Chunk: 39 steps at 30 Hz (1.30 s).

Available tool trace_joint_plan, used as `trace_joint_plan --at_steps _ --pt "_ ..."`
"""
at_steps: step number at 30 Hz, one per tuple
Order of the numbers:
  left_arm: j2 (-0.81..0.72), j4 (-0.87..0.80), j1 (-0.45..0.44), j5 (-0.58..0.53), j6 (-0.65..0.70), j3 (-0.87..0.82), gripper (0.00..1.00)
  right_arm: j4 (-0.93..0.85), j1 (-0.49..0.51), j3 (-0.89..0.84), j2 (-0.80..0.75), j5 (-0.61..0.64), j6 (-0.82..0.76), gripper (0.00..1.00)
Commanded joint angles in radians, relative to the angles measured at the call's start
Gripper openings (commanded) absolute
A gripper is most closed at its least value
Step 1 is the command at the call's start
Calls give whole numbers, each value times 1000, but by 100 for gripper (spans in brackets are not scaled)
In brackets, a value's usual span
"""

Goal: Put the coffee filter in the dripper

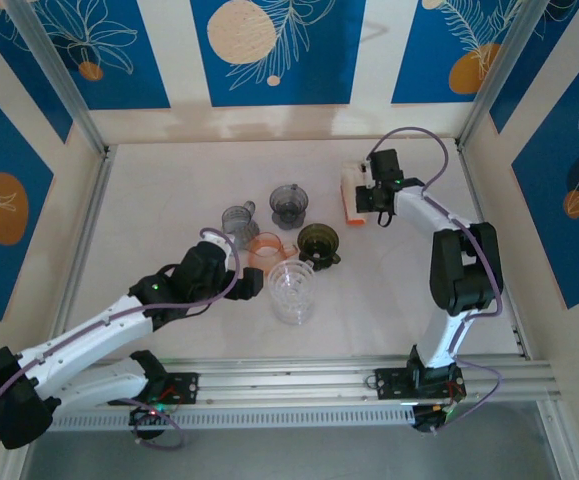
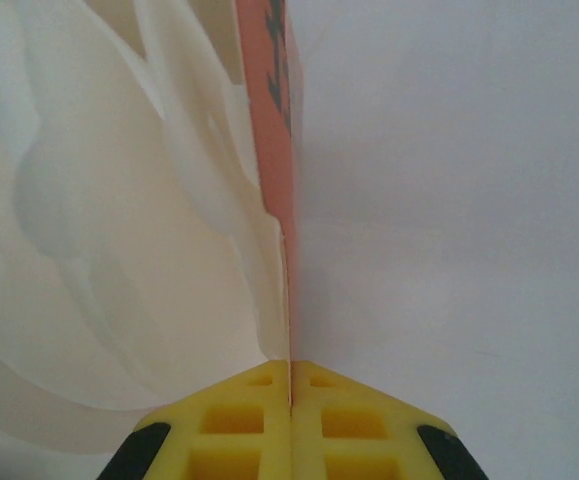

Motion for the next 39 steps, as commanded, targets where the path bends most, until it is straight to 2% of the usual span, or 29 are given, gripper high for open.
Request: trace_joint_plan --at_steps 1,3,15,27,33,39 --pt "-4 22 12 19 -4 22 94 -18 18 -1 -4 14 -48 0" --pt "-4 22 12 21 -5 20 94 -17 20 -2 5 55 -26 0" --pt "-26 22 13 25 -13 5 94 -57 3 0 47 77 79 1" --pt "-20 22 16 30 -16 8 96 -42 0 -40 -14 51 154 30" --pt "-23 22 18 29 -15 10 97 -21 -2 -115 -128 29 223 39" --pt "-31 32 19 33 -15 1 100 -19 5 -166 -263 -14 337 42"
